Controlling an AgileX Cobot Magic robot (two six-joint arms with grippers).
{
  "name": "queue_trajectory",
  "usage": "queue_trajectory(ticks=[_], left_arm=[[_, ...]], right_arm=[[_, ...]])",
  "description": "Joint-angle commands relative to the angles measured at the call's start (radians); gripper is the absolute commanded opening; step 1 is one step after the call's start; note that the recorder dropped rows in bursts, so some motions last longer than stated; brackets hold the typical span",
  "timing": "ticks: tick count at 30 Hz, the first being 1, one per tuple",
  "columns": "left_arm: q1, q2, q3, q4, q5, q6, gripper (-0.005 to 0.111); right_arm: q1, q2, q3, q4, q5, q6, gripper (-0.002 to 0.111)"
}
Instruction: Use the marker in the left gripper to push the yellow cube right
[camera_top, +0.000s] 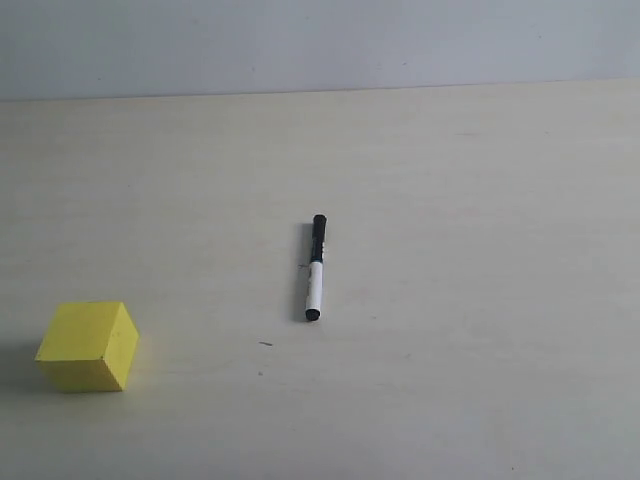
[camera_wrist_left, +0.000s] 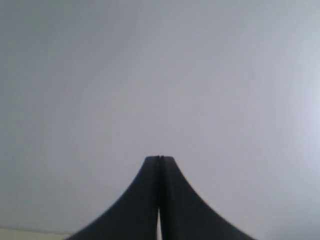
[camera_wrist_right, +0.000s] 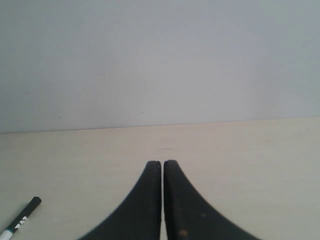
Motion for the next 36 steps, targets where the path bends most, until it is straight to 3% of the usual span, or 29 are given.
queue_trajectory(ticks=[1, 4, 8, 11, 15, 20, 22, 24, 29, 31, 33, 36], left_arm=[[-0.006, 0.212, -0.218, 0.502, -0.082, -0.385, 0.0], [-0.006, 0.351, -0.379, 0.769, -0.161, -0.498, 0.0], [-0.003, 0.462, -0.475, 0.769, -0.247, -0.245, 0.0], [-0.003, 0.487, -0.501, 0.769, -0.173, -0.05, 0.0], [-0.003, 0.482, -0.492, 0.769, 0.141, 0.256, 0.0], [-0.003, 0.509, -0.447, 0.75, 0.739, 0.587, 0.0], [-0.003, 0.588, -0.461, 0.618, 0.951, 0.779, 0.0], [-0.005, 0.705, -0.525, 0.381, 1.133, 1.016, 0.0], [-0.01, 1.01, -0.847, -0.529, 1.508, 1.208, 0.0], [-0.033, 1.096, -0.899, -0.869, 1.508, 1.334, 0.0], [-0.104, 1.141, -0.893, -1.142, 1.48, 1.4, 0.0], [-0.289, 1.175, -0.874, -1.248, 1.279, 1.405, 0.0]], right_arm=[[-0.005, -0.006, 0.005, -0.005, -0.008, -0.009, 0.002], [-0.005, -0.006, 0.005, -0.005, -0.008, -0.009, 0.002], [-0.005, -0.006, 0.005, -0.005, -0.008, -0.009, 0.002], [-0.005, -0.006, 0.005, -0.005, -0.008, -0.009, 0.002], [-0.005, -0.006, 0.005, -0.005, -0.008, -0.009, 0.002], [-0.005, -0.006, 0.005, -0.005, -0.008, -0.009, 0.002], [-0.005, -0.006, 0.005, -0.005, -0.008, -0.009, 0.002], [-0.005, -0.006, 0.005, -0.005, -0.008, -0.009, 0.002], [-0.005, -0.006, 0.005, -0.005, -0.008, -0.009, 0.002], [-0.005, -0.006, 0.005, -0.005, -0.008, -0.009, 0.002], [-0.005, -0.006, 0.005, -0.005, -0.008, -0.009, 0.002], [-0.005, -0.006, 0.005, -0.005, -0.008, -0.009, 0.002]])
